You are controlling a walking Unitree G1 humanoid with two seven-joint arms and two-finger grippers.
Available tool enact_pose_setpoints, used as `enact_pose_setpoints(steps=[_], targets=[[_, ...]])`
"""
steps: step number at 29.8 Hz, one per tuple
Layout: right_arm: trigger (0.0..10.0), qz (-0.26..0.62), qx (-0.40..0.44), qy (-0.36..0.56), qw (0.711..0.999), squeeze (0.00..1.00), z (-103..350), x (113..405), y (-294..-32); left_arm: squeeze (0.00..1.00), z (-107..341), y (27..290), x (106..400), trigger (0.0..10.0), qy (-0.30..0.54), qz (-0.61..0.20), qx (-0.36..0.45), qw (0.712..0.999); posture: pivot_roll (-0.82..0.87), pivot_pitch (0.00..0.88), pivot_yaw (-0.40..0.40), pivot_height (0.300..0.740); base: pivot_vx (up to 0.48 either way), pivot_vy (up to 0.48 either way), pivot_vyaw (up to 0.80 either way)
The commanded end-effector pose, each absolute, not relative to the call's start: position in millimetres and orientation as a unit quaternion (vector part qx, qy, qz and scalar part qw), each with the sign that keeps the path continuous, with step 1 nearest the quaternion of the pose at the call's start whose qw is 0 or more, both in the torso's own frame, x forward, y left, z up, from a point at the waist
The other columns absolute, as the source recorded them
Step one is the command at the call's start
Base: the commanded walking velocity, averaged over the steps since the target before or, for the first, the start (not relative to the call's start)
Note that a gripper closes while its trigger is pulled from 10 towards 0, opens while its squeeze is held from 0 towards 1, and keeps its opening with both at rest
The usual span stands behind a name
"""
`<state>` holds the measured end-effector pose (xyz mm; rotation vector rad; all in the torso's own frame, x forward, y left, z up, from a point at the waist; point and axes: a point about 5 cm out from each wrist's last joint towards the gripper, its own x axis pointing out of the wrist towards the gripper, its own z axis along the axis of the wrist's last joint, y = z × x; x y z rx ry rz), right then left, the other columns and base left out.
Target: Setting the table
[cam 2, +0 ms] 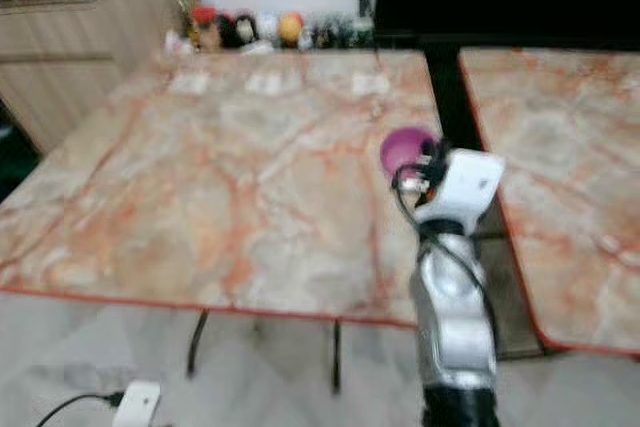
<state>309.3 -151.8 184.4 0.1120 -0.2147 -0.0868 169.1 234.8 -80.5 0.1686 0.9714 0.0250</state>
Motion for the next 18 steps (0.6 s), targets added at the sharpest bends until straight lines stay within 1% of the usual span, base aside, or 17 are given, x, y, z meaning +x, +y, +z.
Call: enact_pose_setpoints(steps=[1,5,12,18], targets=[[10.0,-0.055,0.055,-0.119,0.99,0.0,190,309,-158,0.0,-80,238,169,10.0,0.466,0.013,0.083,0.881,-0.15,0.043,0.085,0.74,0.0,-0.469,0.0],[10.0,-0.061,0.054,-0.121,0.989,0.0,191,308,-161,0.0,-80,238,167,10.0,0.469,0.011,0.084,0.879,-0.16,0.047,0.084,0.74,0.0,-0.467,0.0],[10.0,-0.07,0.054,-0.123,0.988,0.0,192,309,-165,0.0,-84,227,165,10.0,0.473,0.005,0.081,0.878,-0.16,0.052,0.079,0.74,0.0,-0.465,0.0],[10.0,-0.075,0.053,-0.123,0.988,0.0,193,309,-167,0.0,-85,224,165,10.0,0.474,0.003,0.079,0.877,-0.16,0.053,0.078,0.74,0.0,-0.465,0.0]])
